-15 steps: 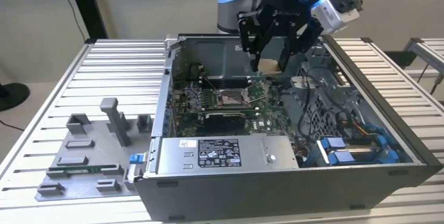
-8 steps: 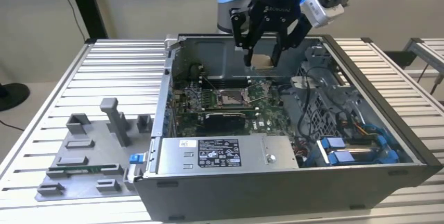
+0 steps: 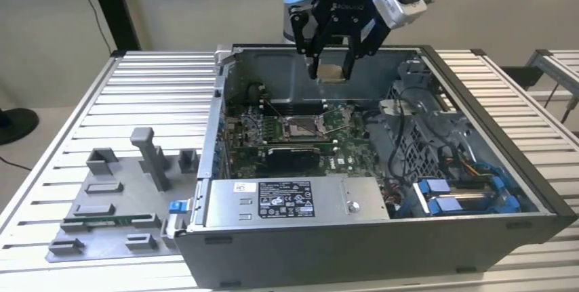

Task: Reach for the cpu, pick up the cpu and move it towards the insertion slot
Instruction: 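Pick up the cpu and move it towards the insertion slot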

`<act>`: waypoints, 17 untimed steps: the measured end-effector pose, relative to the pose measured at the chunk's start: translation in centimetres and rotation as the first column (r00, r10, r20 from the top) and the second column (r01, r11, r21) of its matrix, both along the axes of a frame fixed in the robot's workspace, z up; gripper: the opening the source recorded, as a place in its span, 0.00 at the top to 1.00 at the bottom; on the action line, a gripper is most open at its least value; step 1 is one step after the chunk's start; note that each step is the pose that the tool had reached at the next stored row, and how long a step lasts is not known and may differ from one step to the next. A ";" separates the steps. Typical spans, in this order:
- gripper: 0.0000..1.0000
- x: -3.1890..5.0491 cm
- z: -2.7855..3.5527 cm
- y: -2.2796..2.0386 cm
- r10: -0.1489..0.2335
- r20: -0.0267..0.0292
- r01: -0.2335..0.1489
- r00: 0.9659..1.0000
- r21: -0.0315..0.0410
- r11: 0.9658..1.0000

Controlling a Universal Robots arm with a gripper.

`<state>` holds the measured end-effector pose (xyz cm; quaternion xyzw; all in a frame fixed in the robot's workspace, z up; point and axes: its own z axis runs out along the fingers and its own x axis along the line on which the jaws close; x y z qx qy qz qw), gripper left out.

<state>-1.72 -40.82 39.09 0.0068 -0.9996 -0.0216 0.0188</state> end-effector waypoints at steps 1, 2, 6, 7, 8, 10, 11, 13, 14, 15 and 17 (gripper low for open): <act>1.00 -0.10 -0.04 0.32 0.000 0.000 0.000 1.000 0.000 1.000; 1.00 -0.18 -0.09 0.66 0.000 0.000 0.000 1.000 0.000 1.000; 1.00 -0.45 -0.29 2.07 0.000 0.000 0.000 1.000 0.000 1.000; 1.00 -0.51 -0.32 2.43 0.000 0.000 0.000 1.000 0.000 1.000; 1.00 -0.55 -0.37 2.81 0.000 0.000 0.000 1.000 0.000 1.000; 1.00 -0.65 -0.45 3.56 0.000 0.000 0.000 1.000 0.000 1.000; 1.00 -0.69 -0.50 3.94 0.000 0.000 0.000 1.000 0.000 1.000; 1.00 -0.76 -0.59 4.78 0.000 0.000 0.000 1.000 0.000 1.000; 1.00 -0.78 -0.64 5.14 0.000 0.000 0.000 1.000 0.000 1.000; 1.00 -0.81 -0.68 5.56 0.000 0.000 0.000 1.000 0.000 1.000; 1.00 -0.85 -0.75 6.38 0.000 0.000 0.000 1.000 0.000 1.000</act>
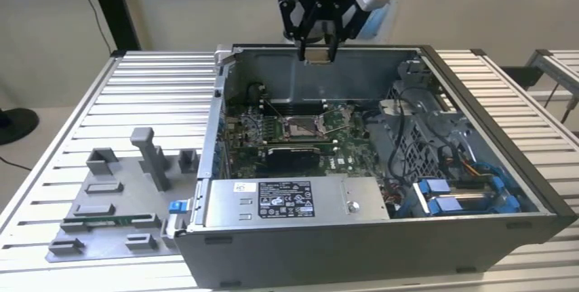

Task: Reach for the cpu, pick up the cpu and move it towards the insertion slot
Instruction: 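Pick up the cpu and move it towards the insertion slot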

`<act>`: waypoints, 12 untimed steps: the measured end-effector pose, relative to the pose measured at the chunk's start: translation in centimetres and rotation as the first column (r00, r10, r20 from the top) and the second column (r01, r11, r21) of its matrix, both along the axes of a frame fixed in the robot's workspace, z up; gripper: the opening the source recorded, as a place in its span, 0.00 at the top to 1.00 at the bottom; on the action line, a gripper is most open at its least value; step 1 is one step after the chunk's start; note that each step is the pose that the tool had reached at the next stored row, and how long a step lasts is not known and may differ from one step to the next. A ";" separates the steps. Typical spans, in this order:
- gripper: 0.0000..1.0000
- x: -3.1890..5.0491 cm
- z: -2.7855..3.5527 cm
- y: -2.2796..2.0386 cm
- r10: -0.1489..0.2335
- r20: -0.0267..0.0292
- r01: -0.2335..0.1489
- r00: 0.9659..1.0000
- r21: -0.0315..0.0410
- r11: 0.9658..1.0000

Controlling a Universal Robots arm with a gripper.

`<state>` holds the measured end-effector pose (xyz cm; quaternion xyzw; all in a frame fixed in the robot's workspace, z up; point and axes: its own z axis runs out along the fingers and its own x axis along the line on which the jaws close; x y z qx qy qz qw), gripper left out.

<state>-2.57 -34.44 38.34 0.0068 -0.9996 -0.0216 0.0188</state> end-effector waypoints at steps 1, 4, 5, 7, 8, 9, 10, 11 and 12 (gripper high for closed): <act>1.00 -0.02 -0.04 0.39 0.000 0.000 0.000 1.000 0.000 1.000; 1.00 -0.08 -0.12 1.60 0.000 0.000 0.000 1.000 0.000 1.000; 1.00 -0.11 -0.15 1.99 0.000 0.000 0.000 1.000 0.000 1.000; 1.00 -0.18 -0.18 2.74 0.000 0.000 0.000 1.000 0.000 1.000; 1.00 -0.21 -0.19 3.12 0.000 0.000 0.000 1.000 0.000 1.000; 1.00 -0.28 -0.20 3.48 0.000 0.000 0.000 1.000 0.000 1.000; 1.00 -0.36 -0.21 3.79 0.000 0.000 0.000 1.000 0.000 1.000; 1.00 -0.43 -0.22 4.04 0.000 0.001 0.000 1.000 -0.001 1.000; 1.00 -0.48 -0.22 4.26 0.000 0.001 0.000 1.000 -0.001 1.000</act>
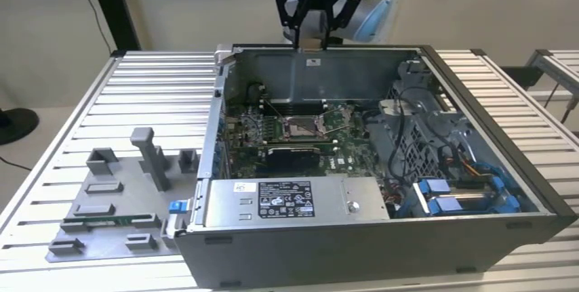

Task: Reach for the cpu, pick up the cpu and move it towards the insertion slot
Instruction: 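Pick up the cpu and move it towards the insertion slot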

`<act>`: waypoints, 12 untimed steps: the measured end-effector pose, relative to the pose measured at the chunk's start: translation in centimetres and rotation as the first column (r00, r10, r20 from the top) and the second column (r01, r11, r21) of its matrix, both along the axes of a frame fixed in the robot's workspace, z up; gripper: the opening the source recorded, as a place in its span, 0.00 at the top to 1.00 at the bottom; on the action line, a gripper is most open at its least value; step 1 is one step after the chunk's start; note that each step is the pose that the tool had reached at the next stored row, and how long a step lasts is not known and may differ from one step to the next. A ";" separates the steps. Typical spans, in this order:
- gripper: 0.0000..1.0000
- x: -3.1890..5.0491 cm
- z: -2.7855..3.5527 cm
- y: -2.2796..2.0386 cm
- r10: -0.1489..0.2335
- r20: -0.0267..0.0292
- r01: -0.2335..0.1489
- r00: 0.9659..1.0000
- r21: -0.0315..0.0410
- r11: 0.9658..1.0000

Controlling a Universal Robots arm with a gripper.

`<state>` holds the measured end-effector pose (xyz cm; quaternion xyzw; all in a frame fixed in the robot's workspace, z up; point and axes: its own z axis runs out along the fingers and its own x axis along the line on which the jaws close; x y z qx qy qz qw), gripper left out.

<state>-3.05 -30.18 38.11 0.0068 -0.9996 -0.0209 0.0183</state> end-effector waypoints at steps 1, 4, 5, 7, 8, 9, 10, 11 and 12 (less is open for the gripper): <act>1.00 -0.02 -0.01 0.17 0.000 0.001 0.000 1.000 0.000 1.000; 1.00 -0.03 -0.01 0.43 0.000 0.007 0.000 1.000 -0.001 1.000; 1.00 -0.03 -0.01 0.44 0.000 0.010 0.000 1.000 -0.001 1.000; 1.00 -0.05 -0.02 0.44 0.000 0.011 0.000 1.000 -0.001 1.000; 1.00 -0.09 -0.02 0.45 -0.001 0.012 0.001 1.000 -0.001 1.000; 1.00 -0.16 -0.02 0.45 -0.001 0.012 0.001 1.000 -0.001 1.000; 1.00 -0.28 -0.02 0.45 -0.002 0.012 0.002 1.000 -0.001 1.000; 1.00 -0.39 -0.02 0.44 -0.003 0.012 0.003 1.000 -0.001 1.000; 1.00 -0.47 -0.02 0.45 -0.004 0.012 0.004 1.000 -0.001 1.000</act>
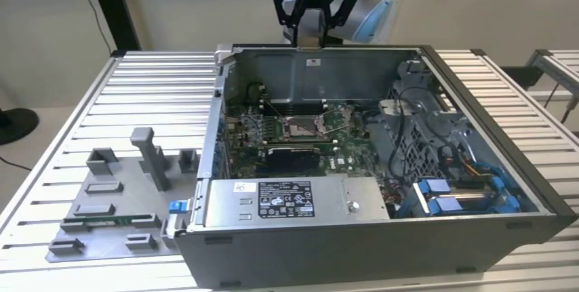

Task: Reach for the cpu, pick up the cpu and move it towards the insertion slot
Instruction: 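Pick up the cpu and move it towards the insertion slot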

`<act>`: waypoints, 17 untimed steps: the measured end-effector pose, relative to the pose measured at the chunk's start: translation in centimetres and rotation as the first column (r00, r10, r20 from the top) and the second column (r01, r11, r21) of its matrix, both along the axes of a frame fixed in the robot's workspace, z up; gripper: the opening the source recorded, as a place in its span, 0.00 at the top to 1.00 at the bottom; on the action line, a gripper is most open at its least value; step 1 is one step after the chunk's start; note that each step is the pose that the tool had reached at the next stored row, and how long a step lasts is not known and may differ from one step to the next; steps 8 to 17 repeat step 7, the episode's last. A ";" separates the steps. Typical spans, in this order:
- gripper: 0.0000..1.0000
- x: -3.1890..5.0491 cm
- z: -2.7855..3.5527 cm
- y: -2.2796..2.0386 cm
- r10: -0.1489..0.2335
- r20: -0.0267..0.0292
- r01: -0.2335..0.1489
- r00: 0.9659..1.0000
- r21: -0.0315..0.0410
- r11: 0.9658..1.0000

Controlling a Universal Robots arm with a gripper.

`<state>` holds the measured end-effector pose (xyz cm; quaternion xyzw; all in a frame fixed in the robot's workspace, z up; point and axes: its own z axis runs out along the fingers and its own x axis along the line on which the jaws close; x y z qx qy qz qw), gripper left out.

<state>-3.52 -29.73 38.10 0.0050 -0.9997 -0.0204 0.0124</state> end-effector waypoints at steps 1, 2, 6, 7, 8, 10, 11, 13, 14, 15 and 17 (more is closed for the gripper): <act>1.00 -0.03 0.00 0.00 -0.001 0.000 0.001 1.000 0.000 1.000; 1.00 -0.03 0.00 0.00 -0.001 0.000 0.001 1.000 0.000 1.000; 1.00 -0.03 -0.01 0.00 -0.001 0.000 0.001 1.000 0.000 1.000; 1.00 -0.03 -0.01 0.00 -0.001 0.000 0.001 1.000 0.000 1.000; 1.00 -0.03 -0.01 0.00 -0.001 0.000 0.001 1.000 0.000 1.000; 1.00 -0.03 -0.01 0.00 -0.001 0.000 0.001 1.000 0.000 1.000; 1.00 -0.03 -0.01 0.00 -0.001 0.000 0.001 1.000 0.000 1.000; 1.00 -0.03 -0.01 0.00 -0.001 0.000 0.001 1.000 0.000 1.000; 1.00 -0.03 -0.01 0.00 -0.001 0.000 0.001 1.000 0.000 1.000; 1.00 -0.03 -0.01 0.00 -0.001 0.000 0.001 1.000 0.000 1.000; 1.00 -0.03 -0.01 0.00 -0.001 0.000 0.001 1.000 0.000 1.000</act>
